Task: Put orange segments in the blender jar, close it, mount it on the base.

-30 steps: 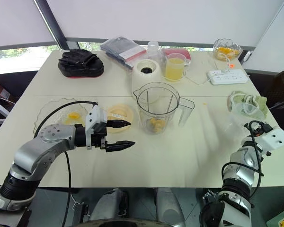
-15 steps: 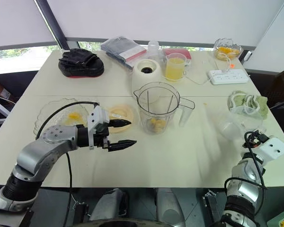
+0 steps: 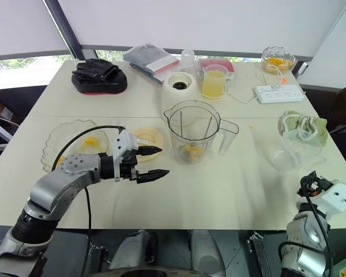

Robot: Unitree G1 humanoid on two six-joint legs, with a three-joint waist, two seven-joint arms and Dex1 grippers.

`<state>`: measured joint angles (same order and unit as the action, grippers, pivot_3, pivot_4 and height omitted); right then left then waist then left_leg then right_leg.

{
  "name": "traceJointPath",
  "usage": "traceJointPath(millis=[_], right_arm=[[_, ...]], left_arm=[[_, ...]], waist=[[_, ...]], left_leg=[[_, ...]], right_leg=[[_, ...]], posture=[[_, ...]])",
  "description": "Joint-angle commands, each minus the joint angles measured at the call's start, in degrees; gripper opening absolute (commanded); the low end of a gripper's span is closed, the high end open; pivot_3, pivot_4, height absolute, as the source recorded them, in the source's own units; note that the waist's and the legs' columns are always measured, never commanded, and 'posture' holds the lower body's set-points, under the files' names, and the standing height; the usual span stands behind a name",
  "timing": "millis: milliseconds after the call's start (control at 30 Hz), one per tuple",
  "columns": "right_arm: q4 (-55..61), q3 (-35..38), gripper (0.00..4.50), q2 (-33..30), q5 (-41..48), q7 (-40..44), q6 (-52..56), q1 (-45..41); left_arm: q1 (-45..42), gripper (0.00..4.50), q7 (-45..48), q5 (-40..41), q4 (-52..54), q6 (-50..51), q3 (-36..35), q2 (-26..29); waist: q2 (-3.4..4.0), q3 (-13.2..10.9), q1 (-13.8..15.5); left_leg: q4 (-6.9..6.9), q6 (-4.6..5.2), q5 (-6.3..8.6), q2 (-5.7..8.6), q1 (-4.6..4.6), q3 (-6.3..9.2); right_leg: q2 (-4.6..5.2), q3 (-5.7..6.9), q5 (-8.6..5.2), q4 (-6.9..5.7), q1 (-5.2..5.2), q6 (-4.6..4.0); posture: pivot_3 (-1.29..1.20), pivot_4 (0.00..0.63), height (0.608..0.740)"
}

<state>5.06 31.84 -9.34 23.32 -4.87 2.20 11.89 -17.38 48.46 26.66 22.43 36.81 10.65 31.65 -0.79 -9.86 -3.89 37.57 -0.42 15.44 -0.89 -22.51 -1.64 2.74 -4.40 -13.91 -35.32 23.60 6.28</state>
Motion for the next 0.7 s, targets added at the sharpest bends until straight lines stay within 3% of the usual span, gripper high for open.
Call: traceJointPath(millis=[33,133,200,367,533,700], right_arm=[[9.8,-3.0,2.48,0.6,2.7,4.9,2.8,5.8],[17.6,-6.0,2.48,-1.5,4.6,10.2,5.8,10.7],[26.6,-7.5,2.48,-5.2,11.6,14.4,11.9,13.4],[41.3,-9.6,2.48,-19.4,22.7,22.9,24.4,17.6],[45.7,-11.9,2.48,-26.1,27.5,22.4,30.9,13.9],[46.6,-16.0,2.48,-26.5,28.0,19.9,34.0,8.3]], left_arm=[[-2.2,3.97,0.9,0.3,-0.3,-0.1,0.2,-0.1],[-3.4,3.97,1.4,0.3,-1.5,0.2,0.1,0.1],[-4.8,3.97,2.9,0.2,-2.7,0.5,-0.1,1.2],[-10.2,3.97,10.4,-0.9,-8.1,-0.9,0.4,6.7],[-15.8,3.97,20.7,-4.3,-15.5,-6.5,2.4,12.5],[-24.7,3.97,30.9,-10.5,-29.2,-17.1,5.6,14.2]], waist=[[0.01,0.0,0.1],[0.07,0.0,0.3],[0.08,0.0,0.3],[-0.08,0.0,0.9],[-0.2,0.0,1.7],[-0.3,0.0,2.4]], left_leg=[[-0.1,0.0,0.0,0.0,0.0,-0.01],[-0.35,0.0,0.0,-0.02,0.01,0.0],[-0.4,0.0,0.0,-0.02,-0.05,-0.08],[-0.39,0.0,0.0,-0.02,-0.1,-0.08],[-0.38,0.0,-0.01,0.0,-0.13,-0.05],[-0.08,0.01,-0.01,0.04,-0.82,-0.01]], right_leg=[[0.03,0.0,0.0,0.0,0.03,0.0],[0.07,0.02,-0.02,0.06,0.13,-0.03],[0.03,0.01,-0.03,0.06,0.25,-0.04],[-0.09,0.05,-0.03,0.04,0.32,-0.04],[-0.11,0.09,-0.05,0.1,0.33,-0.07],[-0.09,0.15,-0.03,0.12,0.84,-0.07]], posture=[[0.0,0.15,0.74],[0.0,0.15,0.74],[0.0,0.15,0.74],[0.0,0.15,0.74],[0.0,0.15,0.74],[0.0,0.15,0.74]])
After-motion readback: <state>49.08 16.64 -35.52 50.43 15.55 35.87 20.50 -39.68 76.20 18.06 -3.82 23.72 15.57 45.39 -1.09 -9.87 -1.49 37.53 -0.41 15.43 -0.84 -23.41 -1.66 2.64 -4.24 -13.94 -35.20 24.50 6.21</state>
